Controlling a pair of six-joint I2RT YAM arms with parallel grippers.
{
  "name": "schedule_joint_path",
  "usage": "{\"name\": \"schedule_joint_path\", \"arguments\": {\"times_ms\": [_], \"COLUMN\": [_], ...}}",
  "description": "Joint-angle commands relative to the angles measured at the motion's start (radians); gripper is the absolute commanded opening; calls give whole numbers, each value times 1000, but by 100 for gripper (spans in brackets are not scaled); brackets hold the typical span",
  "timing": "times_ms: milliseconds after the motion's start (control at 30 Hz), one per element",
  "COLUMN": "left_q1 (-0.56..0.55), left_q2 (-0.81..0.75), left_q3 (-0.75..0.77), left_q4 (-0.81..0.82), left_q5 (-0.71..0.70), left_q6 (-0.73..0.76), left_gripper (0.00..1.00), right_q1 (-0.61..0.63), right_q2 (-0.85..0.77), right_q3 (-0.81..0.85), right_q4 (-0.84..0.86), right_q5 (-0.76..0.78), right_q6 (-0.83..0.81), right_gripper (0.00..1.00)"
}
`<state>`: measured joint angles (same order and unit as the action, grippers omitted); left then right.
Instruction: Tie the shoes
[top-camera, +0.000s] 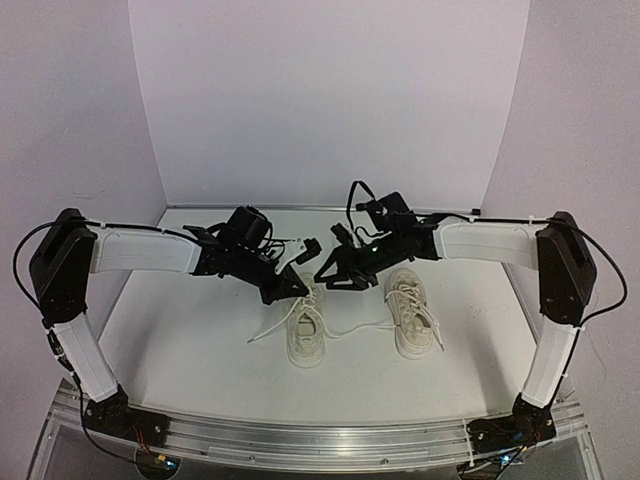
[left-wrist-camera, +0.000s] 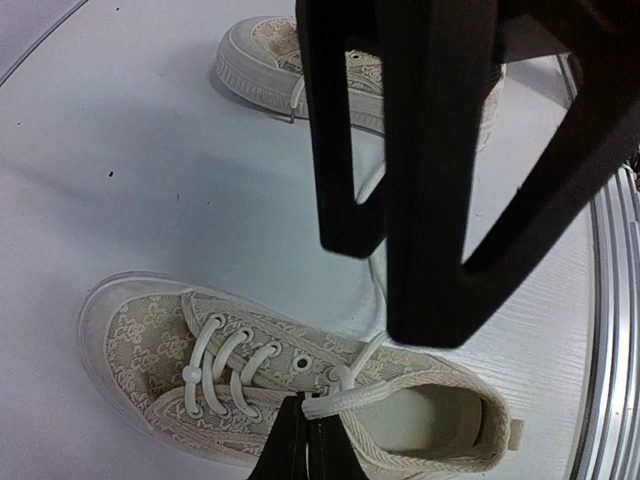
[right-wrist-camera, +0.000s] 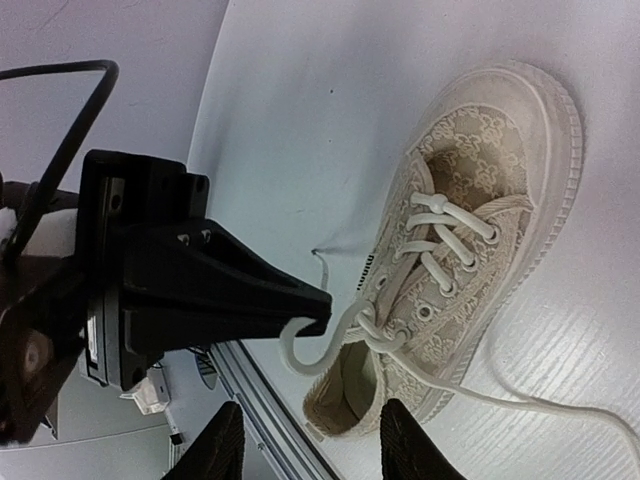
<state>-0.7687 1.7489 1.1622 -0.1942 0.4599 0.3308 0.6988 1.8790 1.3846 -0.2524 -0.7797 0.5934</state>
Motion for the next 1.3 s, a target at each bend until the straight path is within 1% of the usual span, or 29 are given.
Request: {"name": "schedule_joint_path", "arguments": {"times_ms": [0, 233, 333, 533, 667, 733, 900, 967, 1133, 1267], "left_q1": [-17, -26, -27, -29, -31, -32, -32, -32, -31, -27], "left_q2": [-32, -32, -33, -34, -36, -38, -45, -46, -46, -49], "left_q3": [-8, 11, 13, 12, 14, 17, 19, 16, 10, -9], "left_q4": [65, 59, 60, 55, 55, 56, 54, 52, 32, 19], "left_q5": [-24, -37, -39, -41, -42, -42, -51, -55, -62, -83], "left_q6": [-17, 3, 8, 14, 17, 20, 21, 22, 14, 8], "left_gripper": [0, 0, 0, 0, 0, 0, 1, 1, 9, 22], "right_q1": [13, 26, 27, 32, 37, 40, 42, 42, 42, 42], "right_q2": [36, 72, 86, 106, 122, 127, 123, 113, 86, 63], "right_q3": [64, 89, 86, 94, 106, 109, 105, 101, 87, 79], "right_q4": [50, 48, 47, 48, 47, 47, 44, 43, 41, 39], "right_q5": [-15, -18, -15, -18, -25, -28, -27, -20, -1, 16], "right_q6": [31, 35, 38, 39, 38, 38, 35, 34, 31, 29], "right_gripper": [41, 37, 32, 26, 24, 20, 5, 0, 0, 0]}}
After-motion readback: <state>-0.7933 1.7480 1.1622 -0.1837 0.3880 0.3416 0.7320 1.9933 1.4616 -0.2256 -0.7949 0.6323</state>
